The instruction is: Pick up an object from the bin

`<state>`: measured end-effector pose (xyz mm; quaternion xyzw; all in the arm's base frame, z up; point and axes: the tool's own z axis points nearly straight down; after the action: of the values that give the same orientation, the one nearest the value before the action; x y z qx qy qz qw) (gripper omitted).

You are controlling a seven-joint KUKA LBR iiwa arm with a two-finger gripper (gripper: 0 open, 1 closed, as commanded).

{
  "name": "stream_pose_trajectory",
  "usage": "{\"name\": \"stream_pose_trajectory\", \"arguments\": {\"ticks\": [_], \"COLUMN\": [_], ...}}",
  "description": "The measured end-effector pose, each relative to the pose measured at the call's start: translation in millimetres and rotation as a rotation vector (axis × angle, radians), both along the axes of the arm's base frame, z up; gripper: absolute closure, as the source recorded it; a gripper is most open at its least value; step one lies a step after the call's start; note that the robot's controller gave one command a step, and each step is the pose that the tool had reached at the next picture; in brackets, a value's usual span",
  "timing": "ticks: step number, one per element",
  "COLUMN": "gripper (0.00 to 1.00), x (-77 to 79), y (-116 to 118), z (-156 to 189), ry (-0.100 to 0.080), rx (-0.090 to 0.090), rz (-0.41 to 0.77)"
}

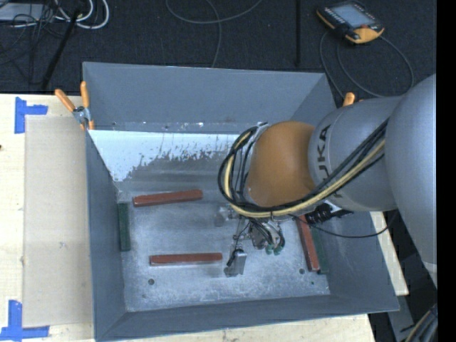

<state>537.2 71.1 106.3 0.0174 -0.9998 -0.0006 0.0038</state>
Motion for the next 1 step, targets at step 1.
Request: {"name": "stream_pose_trajectory", "arguments": {"ticks": [1], "gripper": [0.00], "x": [-24.5], "y": [8.0], "z": [-2.9], "ry": [-0.006], "rx": [-0.002], "rz": [0.046]}}
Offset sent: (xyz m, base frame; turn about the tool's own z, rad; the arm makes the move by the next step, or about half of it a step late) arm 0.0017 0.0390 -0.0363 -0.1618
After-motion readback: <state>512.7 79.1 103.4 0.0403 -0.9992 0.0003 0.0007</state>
